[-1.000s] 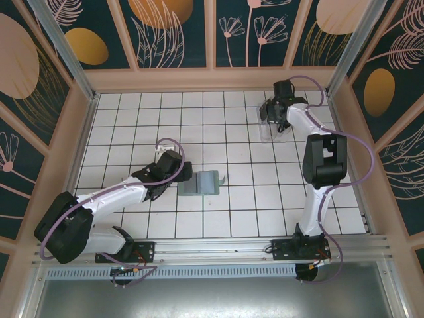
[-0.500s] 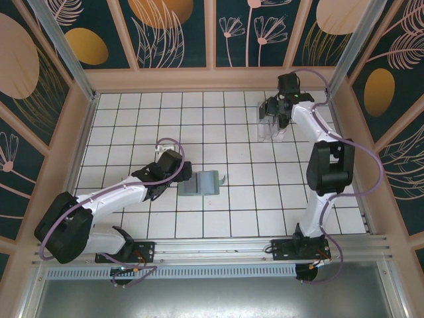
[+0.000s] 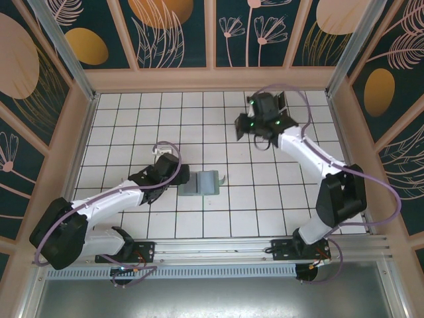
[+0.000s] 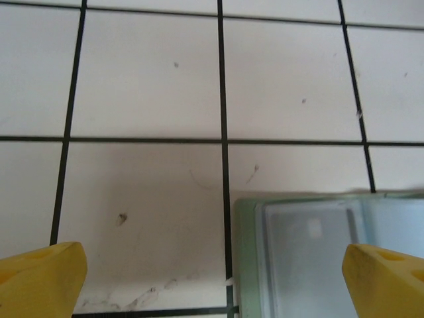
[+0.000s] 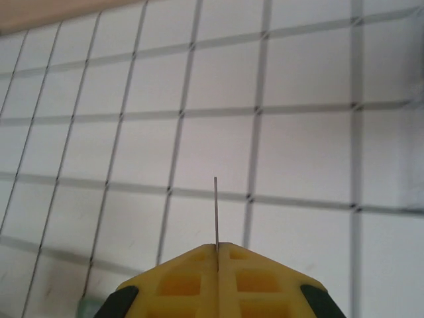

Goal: Put the credit cards into the card holder

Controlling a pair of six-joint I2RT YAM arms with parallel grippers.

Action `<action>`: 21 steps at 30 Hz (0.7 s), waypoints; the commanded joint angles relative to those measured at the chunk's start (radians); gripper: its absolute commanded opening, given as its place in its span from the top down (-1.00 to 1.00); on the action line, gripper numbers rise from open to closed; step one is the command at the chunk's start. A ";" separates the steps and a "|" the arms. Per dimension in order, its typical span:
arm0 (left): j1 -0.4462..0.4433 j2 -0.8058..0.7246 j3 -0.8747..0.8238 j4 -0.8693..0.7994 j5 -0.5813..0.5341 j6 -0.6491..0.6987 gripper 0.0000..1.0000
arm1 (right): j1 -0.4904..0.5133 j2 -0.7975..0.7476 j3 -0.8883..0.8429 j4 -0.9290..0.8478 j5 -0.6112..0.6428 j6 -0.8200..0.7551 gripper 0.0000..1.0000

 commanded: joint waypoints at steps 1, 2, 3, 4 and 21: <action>0.006 -0.009 -0.020 -0.024 0.034 -0.009 -0.97 | 0.096 -0.058 -0.110 0.193 -0.033 0.149 1.00; 0.007 -0.009 -0.022 -0.023 0.036 -0.007 -0.97 | 0.133 -0.060 -0.141 0.226 -0.033 0.175 1.00; 0.006 -0.009 -0.025 -0.023 0.037 -0.008 -0.97 | 0.160 -0.059 -0.160 0.248 -0.024 0.196 1.00; 0.006 -0.010 -0.028 -0.021 0.039 -0.008 -0.97 | 0.193 -0.055 -0.180 0.271 -0.007 0.220 1.00; 0.006 0.025 -0.065 0.016 0.044 -0.024 -0.97 | 0.357 0.052 -0.366 0.502 0.071 0.387 1.00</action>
